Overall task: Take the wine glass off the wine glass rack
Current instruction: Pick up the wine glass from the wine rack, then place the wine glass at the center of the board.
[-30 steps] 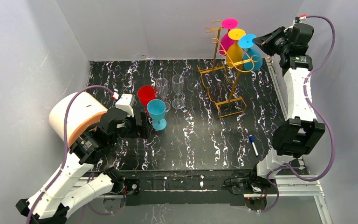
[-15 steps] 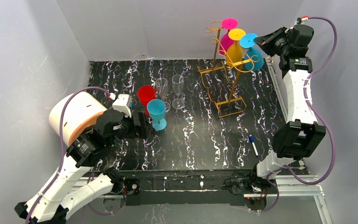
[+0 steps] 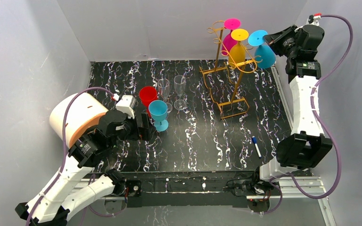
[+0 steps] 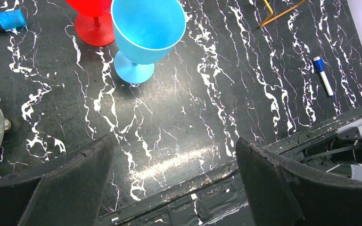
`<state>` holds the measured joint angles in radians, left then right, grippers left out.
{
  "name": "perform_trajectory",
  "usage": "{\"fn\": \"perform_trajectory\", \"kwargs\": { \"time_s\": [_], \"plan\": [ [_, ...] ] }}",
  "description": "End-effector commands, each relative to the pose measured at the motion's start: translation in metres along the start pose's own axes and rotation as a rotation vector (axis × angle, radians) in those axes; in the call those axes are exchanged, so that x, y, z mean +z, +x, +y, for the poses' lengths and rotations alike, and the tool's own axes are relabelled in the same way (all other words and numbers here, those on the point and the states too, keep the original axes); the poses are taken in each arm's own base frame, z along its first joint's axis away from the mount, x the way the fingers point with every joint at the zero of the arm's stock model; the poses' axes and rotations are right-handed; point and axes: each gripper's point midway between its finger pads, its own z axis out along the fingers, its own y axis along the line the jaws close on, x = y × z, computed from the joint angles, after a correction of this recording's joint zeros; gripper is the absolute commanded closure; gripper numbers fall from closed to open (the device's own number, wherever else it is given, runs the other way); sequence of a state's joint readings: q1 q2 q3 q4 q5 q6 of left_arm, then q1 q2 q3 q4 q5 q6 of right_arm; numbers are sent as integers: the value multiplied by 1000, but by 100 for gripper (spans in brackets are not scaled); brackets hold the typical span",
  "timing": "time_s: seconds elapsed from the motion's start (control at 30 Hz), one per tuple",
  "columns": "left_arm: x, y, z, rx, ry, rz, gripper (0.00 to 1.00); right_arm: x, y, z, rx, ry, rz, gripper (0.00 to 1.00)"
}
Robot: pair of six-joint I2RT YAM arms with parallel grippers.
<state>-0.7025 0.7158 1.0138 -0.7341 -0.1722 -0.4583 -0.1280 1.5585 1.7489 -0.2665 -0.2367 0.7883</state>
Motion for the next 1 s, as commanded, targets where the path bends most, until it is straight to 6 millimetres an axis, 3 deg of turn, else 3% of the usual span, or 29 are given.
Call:
{"fn": "perform_trajectory", "kwargs": {
  "time_s": [0.0, 0.23, 0.37, 0.57, 0.83, 0.97],
  "plan": [
    [-9, -11, -4, -15, 20, -33, 2, -21, -16, 16, -72, -20, -74, 99],
    [-12, -12, -5, 4, 26, -31, 2, -47, -36, 28, -193, -3, -163, 99],
    [-12, -13, 2, 16, -10, -39, 2, -63, -30, 33, -245, -5, -130, 99],
    [-14, -19, 1, 22, -12, -52, 2, -104, -21, 37, -290, -14, -163, 99],
    [-11, -11, -3, -1, 24, -46, 2, -172, 42, 50, -162, -136, -35, 99],
    [-10, -17, -11, -21, 57, -67, 2, -208, 95, 48, -89, -214, 121, 99]
  ]
}}
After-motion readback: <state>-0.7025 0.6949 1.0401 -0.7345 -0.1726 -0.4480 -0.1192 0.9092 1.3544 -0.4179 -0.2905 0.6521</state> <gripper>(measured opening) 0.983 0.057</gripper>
